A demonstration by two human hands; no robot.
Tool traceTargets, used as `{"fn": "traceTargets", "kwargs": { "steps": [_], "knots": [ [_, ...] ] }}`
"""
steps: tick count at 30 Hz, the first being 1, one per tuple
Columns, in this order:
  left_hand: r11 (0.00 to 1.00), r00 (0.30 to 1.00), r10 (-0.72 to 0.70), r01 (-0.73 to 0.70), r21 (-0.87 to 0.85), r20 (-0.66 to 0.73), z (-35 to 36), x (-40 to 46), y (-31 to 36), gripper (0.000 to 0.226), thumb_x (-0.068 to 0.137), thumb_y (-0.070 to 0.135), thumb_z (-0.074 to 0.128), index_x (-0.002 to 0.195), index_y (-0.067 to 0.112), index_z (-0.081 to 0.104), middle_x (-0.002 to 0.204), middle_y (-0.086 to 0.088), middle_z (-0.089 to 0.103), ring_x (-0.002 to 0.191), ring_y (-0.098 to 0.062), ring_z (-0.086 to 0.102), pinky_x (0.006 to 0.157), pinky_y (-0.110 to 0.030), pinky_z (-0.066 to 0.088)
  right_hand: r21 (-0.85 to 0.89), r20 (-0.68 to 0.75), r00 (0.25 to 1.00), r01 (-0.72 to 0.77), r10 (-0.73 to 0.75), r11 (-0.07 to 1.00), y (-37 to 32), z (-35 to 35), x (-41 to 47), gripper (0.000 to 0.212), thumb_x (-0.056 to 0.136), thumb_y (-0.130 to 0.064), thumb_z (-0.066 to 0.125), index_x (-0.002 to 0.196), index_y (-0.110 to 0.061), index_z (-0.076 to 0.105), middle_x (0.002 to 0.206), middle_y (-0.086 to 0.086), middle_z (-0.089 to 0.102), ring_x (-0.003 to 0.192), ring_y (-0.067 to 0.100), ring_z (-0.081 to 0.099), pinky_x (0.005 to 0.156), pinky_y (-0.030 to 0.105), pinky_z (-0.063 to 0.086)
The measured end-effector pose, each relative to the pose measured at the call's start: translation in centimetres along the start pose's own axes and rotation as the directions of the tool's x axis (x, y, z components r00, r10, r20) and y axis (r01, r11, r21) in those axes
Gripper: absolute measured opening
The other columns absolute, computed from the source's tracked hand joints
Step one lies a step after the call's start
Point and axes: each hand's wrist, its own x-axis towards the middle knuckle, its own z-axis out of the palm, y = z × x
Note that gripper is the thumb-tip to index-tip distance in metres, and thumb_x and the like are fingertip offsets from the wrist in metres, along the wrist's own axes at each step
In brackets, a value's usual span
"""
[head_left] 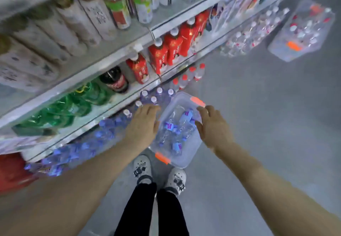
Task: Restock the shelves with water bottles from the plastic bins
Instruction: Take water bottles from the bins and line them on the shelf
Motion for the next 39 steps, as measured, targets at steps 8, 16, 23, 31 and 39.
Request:
{"fn": "traceTargets", "kwargs": {
  "steps": [8, 16, 23, 31, 39],
  "knots": [
    [0.998, 0.960, -0.069, 0.066, 0.019, 0.273, 20.4, 0.1, -9.5, 0.052, 0.077, 0.013, 0.071, 0.126, 0.010, 0.054, 0.119, -0.011, 0.053, 0.110, -0.033, 0.051, 0.090, -0.041, 0.045, -0.098, 0.348, 0.926, -0.117, 0.144, 0.988, 4.6, 23.2, -1.2, 0.060, 0.077, -0.004, 0.072, 0.132, -0.016, 0.051, 0.135, 0.009, 0.048, 0.110, 0.033, 0.053, 0.073, 0.042, 0.052],
    [0.987, 0.963, -0.015, -0.030, 0.160, 0.271, 33.1, 4.4, -15.0, 0.082, 0.072, 0.015, 0.075, 0.143, 0.001, 0.037, 0.149, -0.026, 0.030, 0.132, -0.043, 0.038, 0.109, -0.047, 0.035, -0.175, 0.358, 0.933, 0.088, -0.020, 0.981, 9.8, 37.7, 7.2, 0.070, 0.074, 0.008, 0.068, 0.138, -0.014, 0.051, 0.149, 0.023, 0.036, 0.139, 0.044, 0.032, 0.097, 0.049, 0.042],
    [0.945, 0.988, -0.032, -0.019, 0.327, 0.149, 37.1, 4.6, -16.6, 0.081, 0.081, 0.031, 0.052, 0.151, 0.006, 0.020, 0.158, -0.023, 0.013, 0.130, -0.038, 0.038, 0.101, -0.045, 0.038, -0.380, 0.384, 0.919, 0.248, -0.092, 0.891, 12.3, 44.2, 12.5, 0.049, 0.090, -0.015, 0.063, 0.137, -0.020, 0.053, 0.159, 0.015, 0.019, 0.149, 0.040, 0.009, 0.117, 0.050, 0.015],
    [0.932, 0.965, -0.084, -0.012, 0.362, 0.248, 36.5, 4.7, -16.2, 0.102, 0.075, 0.039, 0.069, 0.153, 0.008, 0.012, 0.158, -0.021, -0.004, 0.137, -0.036, 0.020, 0.106, -0.045, 0.033, -0.420, 0.458, 0.874, 0.374, -0.162, 0.827, 12.8, 40.7, 13.0, 0.045, 0.071, -0.026, 0.082, 0.114, -0.023, 0.071, 0.139, 0.015, 0.053, 0.128, 0.049, 0.047, 0.092, 0.051, 0.049],
    [0.969, 0.758, -0.232, 0.122, 0.216, 0.610, 28.2, 5.9, -12.4, 0.098, 0.091, 0.032, 0.061, 0.152, 0.013, -0.012, 0.160, -0.013, -0.011, 0.148, -0.029, 0.000, 0.117, -0.038, 0.019, 0.153, 0.480, 0.871, 0.037, -0.107, 0.987, 9.1, 26.1, 13.5, 0.047, 0.086, -0.034, 0.071, 0.128, -0.015, 0.058, 0.113, 0.012, 0.065, 0.105, 0.035, 0.059, 0.086, 0.043, 0.047]
  ]
}}
